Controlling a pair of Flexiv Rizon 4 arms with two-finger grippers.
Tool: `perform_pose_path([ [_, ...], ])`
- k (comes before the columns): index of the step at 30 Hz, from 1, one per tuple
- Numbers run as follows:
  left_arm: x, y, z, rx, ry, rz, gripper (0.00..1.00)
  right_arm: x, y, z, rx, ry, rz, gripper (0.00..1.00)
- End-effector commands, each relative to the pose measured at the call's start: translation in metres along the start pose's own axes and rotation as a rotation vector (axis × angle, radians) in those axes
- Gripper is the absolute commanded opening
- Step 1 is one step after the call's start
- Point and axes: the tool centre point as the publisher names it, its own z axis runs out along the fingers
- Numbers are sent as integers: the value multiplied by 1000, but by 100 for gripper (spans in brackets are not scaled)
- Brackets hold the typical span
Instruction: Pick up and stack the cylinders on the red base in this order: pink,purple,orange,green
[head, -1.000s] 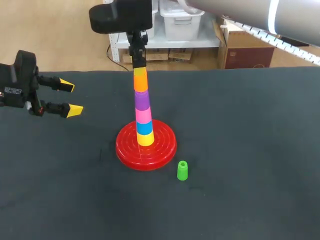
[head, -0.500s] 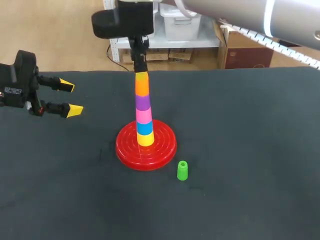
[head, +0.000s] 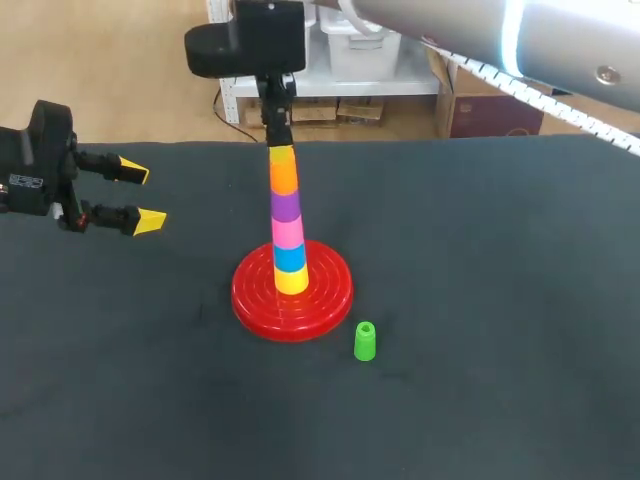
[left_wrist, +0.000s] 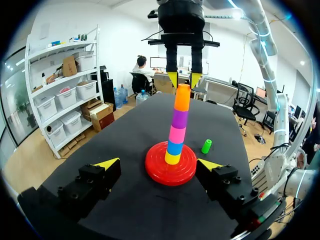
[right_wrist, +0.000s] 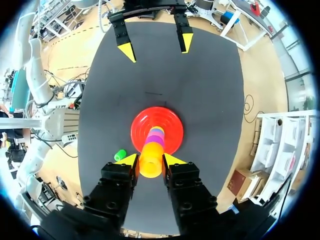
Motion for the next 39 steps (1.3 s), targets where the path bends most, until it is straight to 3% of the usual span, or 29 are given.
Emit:
perform_pose_path([
  [1, 2, 2, 1, 2, -3, 3, 100, 5, 5, 6, 32, -28, -3, 100],
  [8, 2, 2, 1, 2, -3, 3, 100, 12, 28, -27, 183, -125, -16, 100],
  [13, 2, 2, 1, 2, -3, 3, 100, 24, 49, -26, 229, -150, -13, 100],
  [22, 2, 2, 1, 2, -3, 3, 100, 64, 98, 45, 188, -161, 94, 100],
  [26, 2, 2, 1, 2, -3, 3, 100, 70, 114, 75, 174, -163, 119, 100],
  [29, 2, 2, 1, 2, -3, 3, 100, 71, 119, 95, 170, -122, 140, 100],
  [33, 2, 2, 1, 2, -3, 3, 100, 73, 119, 118, 173, 3, 181, 100],
  [39, 2, 2, 1, 2, -3, 3, 100, 76, 115, 142, 164, 33, 242, 100],
])
